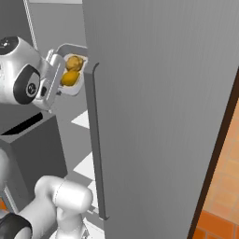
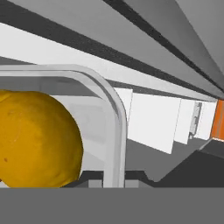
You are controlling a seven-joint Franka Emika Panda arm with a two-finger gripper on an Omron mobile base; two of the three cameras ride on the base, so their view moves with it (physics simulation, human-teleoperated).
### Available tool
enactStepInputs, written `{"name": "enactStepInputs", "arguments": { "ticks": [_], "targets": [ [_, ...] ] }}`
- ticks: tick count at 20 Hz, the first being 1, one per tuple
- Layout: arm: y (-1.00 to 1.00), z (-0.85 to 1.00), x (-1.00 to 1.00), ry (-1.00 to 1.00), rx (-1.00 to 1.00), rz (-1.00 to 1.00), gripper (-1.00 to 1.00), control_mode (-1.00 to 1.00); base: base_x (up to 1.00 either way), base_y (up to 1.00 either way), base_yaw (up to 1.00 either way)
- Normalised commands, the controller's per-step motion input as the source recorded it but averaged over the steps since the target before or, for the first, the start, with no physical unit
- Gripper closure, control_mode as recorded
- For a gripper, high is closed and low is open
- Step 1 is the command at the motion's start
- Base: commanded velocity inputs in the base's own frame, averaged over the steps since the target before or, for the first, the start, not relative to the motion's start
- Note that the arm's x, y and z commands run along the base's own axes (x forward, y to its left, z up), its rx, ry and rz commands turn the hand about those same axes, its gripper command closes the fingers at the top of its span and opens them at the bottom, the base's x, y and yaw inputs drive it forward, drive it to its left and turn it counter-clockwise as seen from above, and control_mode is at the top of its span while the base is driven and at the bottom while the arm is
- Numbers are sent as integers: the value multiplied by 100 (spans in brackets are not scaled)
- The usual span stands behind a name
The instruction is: Take the meat container that has the steak and place it on the second highest rack of the freezer. Then take the vegetable container that has the squash and lemon and place it on the highest rack of the freezer.
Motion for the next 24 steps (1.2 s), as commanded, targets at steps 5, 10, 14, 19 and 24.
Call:
{"name": "enactStepInputs", "arguments": {
  "ticks": [5, 10, 14, 19, 24],
  "targets": [
    [-12, 36, 87, 1, 1, -12, 100, -100, 0, 0, 0],
    [-9, 28, 82, 4, 1, -8, 100, -100, 0, 0, 0],
    [0, -1, 83, 7, 0, -3, 100, -100, 0, 0, 0],
    [-2, -22, 81, 1, 0, -1, 100, -100, 0, 0, 0],
    [-7, -30, 71, 0, 0, 0, 100, -100, 0, 0, 0]
  ]
}}
